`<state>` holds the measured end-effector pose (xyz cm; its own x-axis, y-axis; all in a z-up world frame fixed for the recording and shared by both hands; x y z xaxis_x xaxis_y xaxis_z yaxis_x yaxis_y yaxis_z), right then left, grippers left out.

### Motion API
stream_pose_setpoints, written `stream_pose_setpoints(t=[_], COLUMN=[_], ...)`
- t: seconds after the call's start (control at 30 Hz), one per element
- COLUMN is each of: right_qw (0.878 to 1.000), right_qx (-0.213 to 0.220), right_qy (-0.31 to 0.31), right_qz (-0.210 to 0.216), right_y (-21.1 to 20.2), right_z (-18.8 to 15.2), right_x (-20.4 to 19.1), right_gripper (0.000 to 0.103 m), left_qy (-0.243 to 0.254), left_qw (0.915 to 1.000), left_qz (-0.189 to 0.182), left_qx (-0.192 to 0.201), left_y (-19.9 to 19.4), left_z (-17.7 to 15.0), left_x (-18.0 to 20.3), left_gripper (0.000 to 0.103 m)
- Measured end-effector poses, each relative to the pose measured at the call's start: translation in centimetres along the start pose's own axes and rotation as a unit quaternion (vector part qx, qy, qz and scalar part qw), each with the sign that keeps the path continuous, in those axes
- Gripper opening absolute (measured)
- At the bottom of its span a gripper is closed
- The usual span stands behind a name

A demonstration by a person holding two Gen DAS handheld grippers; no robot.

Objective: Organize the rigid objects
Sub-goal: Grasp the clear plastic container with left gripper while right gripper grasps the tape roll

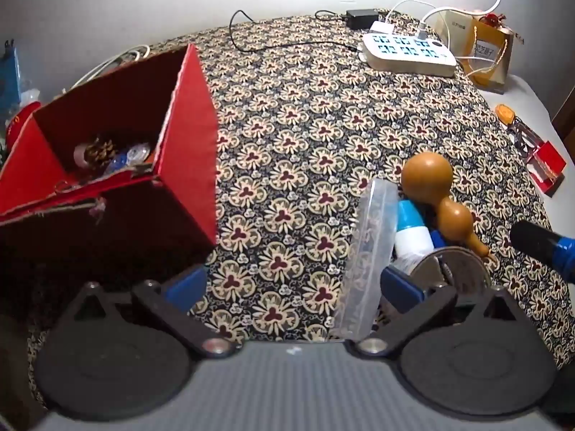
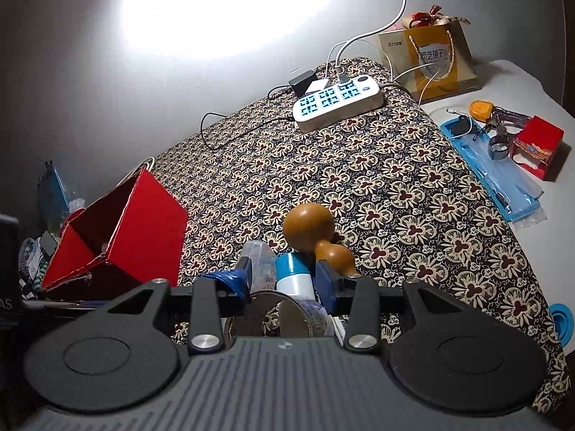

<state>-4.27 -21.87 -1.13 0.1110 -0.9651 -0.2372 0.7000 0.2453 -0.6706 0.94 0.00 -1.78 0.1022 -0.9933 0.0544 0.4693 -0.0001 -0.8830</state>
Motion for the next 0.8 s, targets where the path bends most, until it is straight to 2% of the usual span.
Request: stream_pose_setpoints(t=[0.23, 0.43, 0.6, 0.7, 0.8], right_qw=[1.0, 0.999, 0.999, 0.998, 0.998], right_qx=[-0.024, -0.041, -0.047, -0.053, -0.049], right_qy=[-0.006, -0.003, -0.005, 0.004, -0.009], right_qz=[0.003, -0.01, 0.007, 0.026, 0.036], right_y=[0.7, 1.0, 1.5, 1.9, 1.9], right_z=[-0.2, -0.5, -0.7, -0.9, -0.7], right_x=[0.4, 1.6, 2.0, 1.6, 0.9], right_gripper=[0.023, 0.023, 0.023, 0.023, 0.023], left_qy=[0.005, 0.015, 0.012, 0.016, 0.036], left_qw=[0.9999, 0.9989, 0.9968, 0.9952, 0.9949], left_qz=[-0.01, -0.04, -0.068, -0.069, -0.057], left_qx=[-0.011, -0.02, -0.041, -0.067, -0.075], left_y=[1.0, 1.5, 2.3, 2.4, 2.4], left_z=[0.0, 0.3, -0.1, -0.1, 0.2], left_x=[0.6, 0.1, -0.1, 0.3, 0.7], left_gripper=[0.102, 0.102, 0.102, 0.102, 0.102])
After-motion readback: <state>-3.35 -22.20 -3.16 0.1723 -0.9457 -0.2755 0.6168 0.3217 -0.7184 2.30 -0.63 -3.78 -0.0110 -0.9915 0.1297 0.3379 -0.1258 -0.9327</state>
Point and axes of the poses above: each gripper's, at about its wrist camera, not at the fingertips, and y roughly the way its jaws point, x to its right, z to its top, the point moved 2 cm from there along y, roughly the way its jaws point, and after that the axes turned 14 degrees about -y, right-handed, at the moved point
